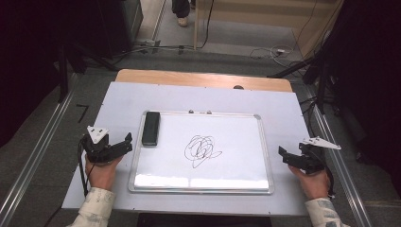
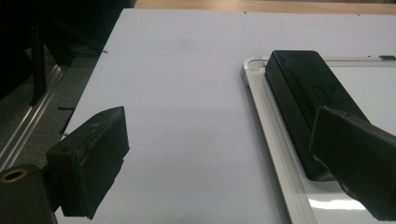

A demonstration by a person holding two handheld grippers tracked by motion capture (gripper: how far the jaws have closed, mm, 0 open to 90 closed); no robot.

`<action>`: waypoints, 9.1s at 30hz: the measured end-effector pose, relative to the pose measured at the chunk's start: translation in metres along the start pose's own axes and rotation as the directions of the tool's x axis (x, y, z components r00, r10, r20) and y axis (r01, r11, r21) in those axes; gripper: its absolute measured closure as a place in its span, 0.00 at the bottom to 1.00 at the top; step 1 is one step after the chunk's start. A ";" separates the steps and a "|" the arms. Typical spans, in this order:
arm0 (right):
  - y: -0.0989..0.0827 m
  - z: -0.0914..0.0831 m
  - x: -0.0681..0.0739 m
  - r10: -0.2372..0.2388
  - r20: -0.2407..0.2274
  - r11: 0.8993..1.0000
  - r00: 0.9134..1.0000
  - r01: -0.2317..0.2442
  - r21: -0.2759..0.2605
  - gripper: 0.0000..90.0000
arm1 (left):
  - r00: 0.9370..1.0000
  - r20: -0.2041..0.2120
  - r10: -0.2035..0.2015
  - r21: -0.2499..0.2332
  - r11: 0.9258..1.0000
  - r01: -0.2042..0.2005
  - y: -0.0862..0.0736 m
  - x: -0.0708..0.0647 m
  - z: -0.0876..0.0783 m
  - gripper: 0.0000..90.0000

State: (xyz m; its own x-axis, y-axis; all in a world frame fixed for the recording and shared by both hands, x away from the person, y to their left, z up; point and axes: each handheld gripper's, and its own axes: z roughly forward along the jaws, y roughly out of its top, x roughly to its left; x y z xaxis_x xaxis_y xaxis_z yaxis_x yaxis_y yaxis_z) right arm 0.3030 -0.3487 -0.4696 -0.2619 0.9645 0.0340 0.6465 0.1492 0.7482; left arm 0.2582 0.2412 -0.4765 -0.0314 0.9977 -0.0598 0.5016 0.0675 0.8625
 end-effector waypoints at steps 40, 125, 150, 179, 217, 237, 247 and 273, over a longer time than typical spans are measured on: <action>0.001 0.001 0.010 -0.021 0.001 1.000 1.000 0.021 0.002 0.15 | 0.994 0.095 -0.056 -0.015 0.998 0.057 0.008 -0.018 0.008 0.07; 0.000 0.003 0.016 -0.028 0.007 1.000 1.000 0.028 0.011 0.16 | 0.999 0.030 0.022 0.179 0.984 -0.027 0.024 -0.086 0.102 0.41; 0.000 0.003 0.016 -0.028 0.003 1.000 1.000 0.028 0.008 0.16 | 0.999 0.036 0.035 0.142 0.989 -0.040 0.029 -0.088 0.092 0.44; 0.001 0.003 0.016 -0.029 0.001 1.000 1.000 0.029 0.005 0.16 | 0.995 0.102 0.005 0.075 0.997 -0.012 0.039 -0.089 0.064 0.44; 0.001 0.003 0.018 -0.038 0.003 0.999 0.999 0.038 0.004 0.16 | 0.983 0.177 0.050 0.110 0.992 -0.070 0.020 -0.129 0.063 0.44; 0.002 0.003 0.019 -0.039 -0.001 0.999 0.999 0.039 0.002 0.16 | 0.976 0.205 0.077 0.137 0.985 -0.106 0.010 -0.150 0.067 0.44; 0.002 0.002 0.019 -0.040 -0.003 0.999 0.999 0.040 -0.002 0.16 | 0.972 0.216 0.094 0.157 0.979 -0.130 0.004 -0.158 0.070 0.44; 0.002 0.002 0.020 -0.041 0.000 0.999 0.999 0.041 -0.001 0.16 | 0.968 0.219 0.127 0.171 0.971 -0.166 0.002 -0.166 0.071 0.45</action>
State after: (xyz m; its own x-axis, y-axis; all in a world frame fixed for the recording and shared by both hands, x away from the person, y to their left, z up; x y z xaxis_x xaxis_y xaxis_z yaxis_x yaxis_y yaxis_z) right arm 0.3009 -0.3284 -0.4686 -0.2879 0.9577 0.0030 0.6346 0.1885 0.7495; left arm 0.3256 0.0752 -0.5004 0.2223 0.9732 -0.0582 0.6399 -0.1006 0.7618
